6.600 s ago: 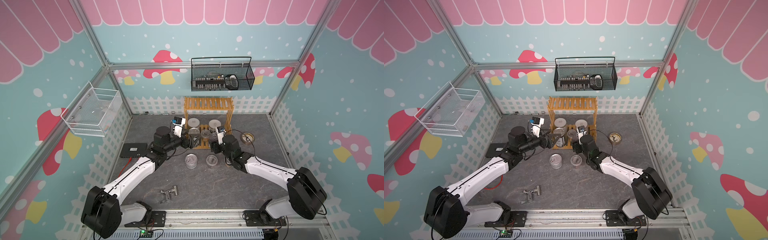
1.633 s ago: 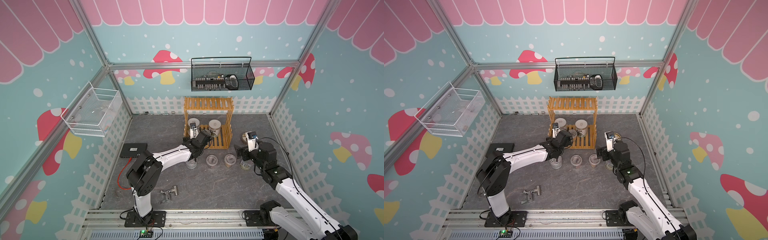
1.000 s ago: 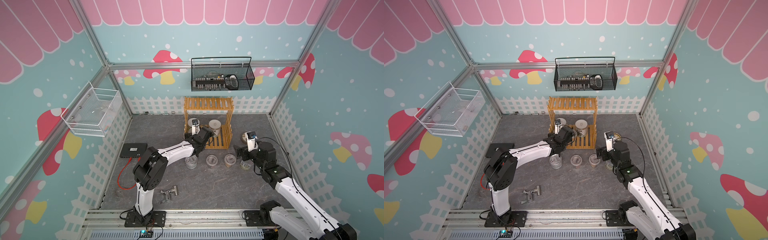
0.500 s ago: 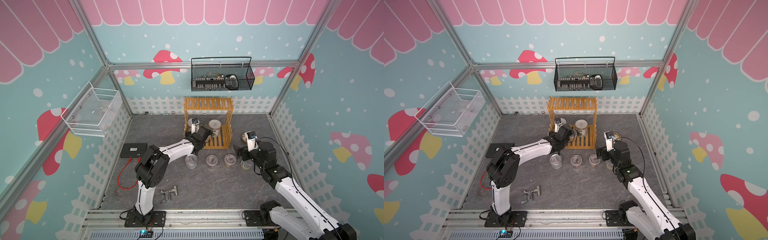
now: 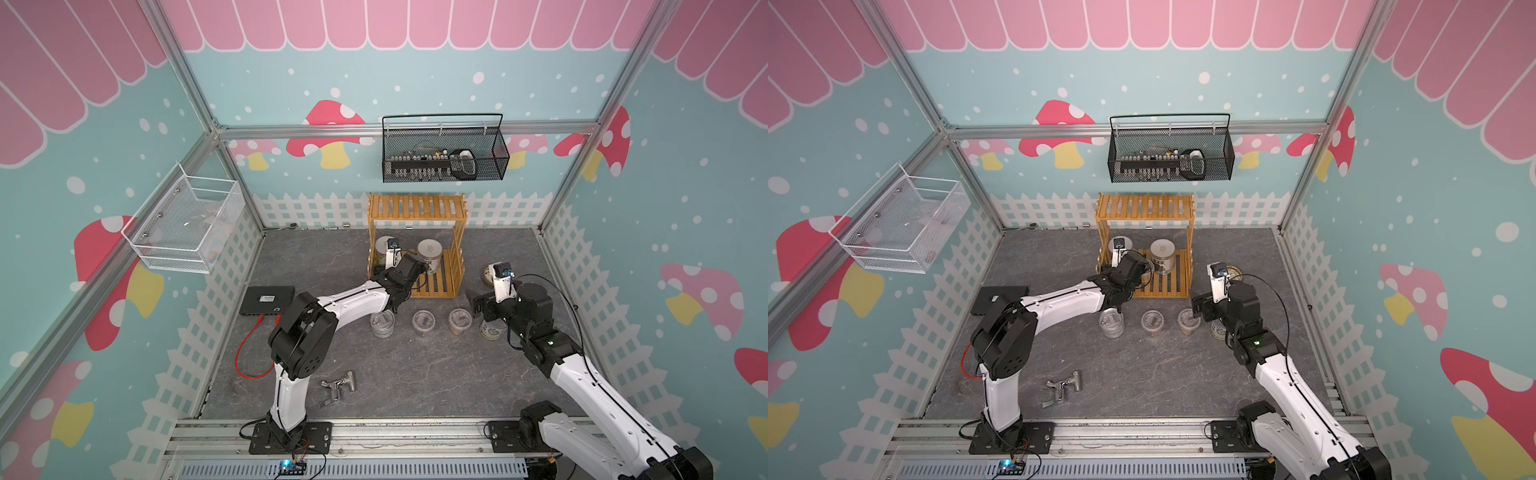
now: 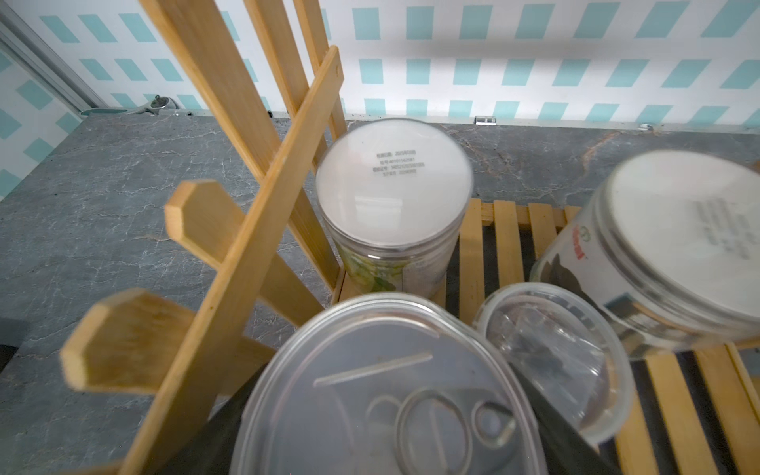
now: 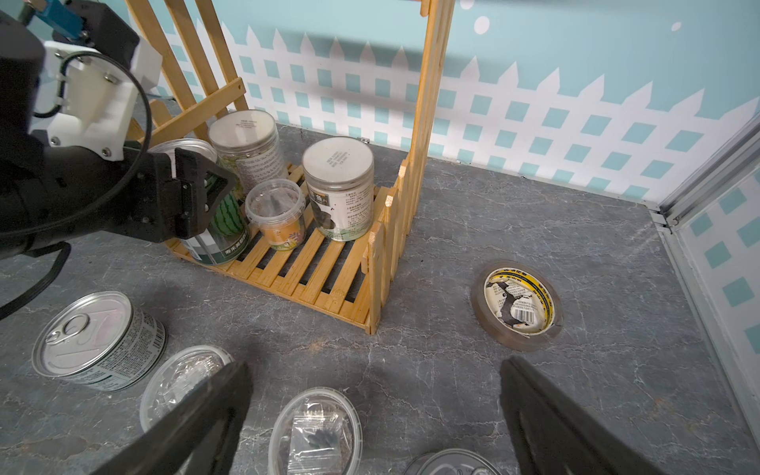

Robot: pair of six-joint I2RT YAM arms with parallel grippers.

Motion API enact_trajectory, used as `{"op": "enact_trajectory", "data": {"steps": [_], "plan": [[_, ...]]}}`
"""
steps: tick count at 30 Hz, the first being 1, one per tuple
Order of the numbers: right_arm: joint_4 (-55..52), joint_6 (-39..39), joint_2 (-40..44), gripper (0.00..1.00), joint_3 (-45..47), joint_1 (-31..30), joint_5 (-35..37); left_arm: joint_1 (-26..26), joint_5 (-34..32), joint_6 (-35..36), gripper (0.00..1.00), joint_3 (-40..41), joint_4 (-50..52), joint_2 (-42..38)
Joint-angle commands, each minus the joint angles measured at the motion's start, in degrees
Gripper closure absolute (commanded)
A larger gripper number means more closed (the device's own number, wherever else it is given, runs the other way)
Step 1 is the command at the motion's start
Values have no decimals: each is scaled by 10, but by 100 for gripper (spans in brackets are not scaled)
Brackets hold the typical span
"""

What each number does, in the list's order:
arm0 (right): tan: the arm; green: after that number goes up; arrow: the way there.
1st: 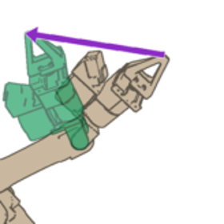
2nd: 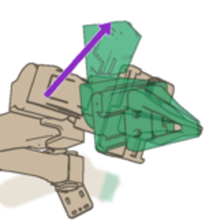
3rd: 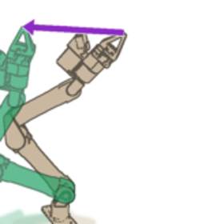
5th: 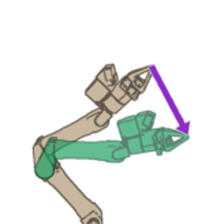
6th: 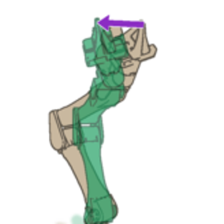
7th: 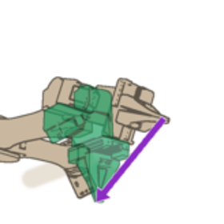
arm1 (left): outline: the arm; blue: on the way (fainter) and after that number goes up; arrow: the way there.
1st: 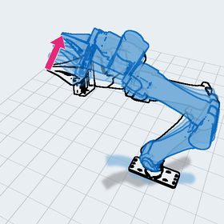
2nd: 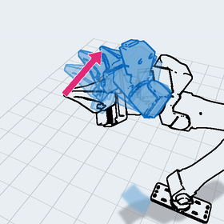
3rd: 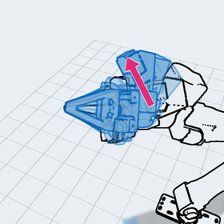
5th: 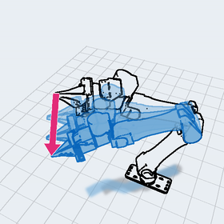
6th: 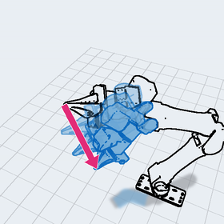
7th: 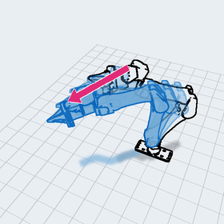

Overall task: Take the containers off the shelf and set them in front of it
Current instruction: 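Pick up a container from the shelf, then place the container at the center of the board.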

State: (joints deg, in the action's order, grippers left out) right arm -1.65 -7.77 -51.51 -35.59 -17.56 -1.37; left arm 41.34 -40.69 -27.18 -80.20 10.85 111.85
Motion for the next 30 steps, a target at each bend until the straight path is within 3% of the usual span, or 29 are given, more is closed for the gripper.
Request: {"op": "enact_trajectory", "data": {"steps": [1, 13, 17, 30], "plan": [[15, 0, 6, 1, -6, 4, -18, 11, 0, 14, 33, 10, -2, -46], [11, 3, 25, 1, -13, 4, -95, 43, 67, 58, 34, 50, 32, -161], [4, 6, 26, 1, -19, 4, -119, 77, 82, 59, 34, 85, 63, -209], [-41, 20, 48, 1, -31, 4, -135, 215, 80, -107, 34, 162, 264, -337]]}}
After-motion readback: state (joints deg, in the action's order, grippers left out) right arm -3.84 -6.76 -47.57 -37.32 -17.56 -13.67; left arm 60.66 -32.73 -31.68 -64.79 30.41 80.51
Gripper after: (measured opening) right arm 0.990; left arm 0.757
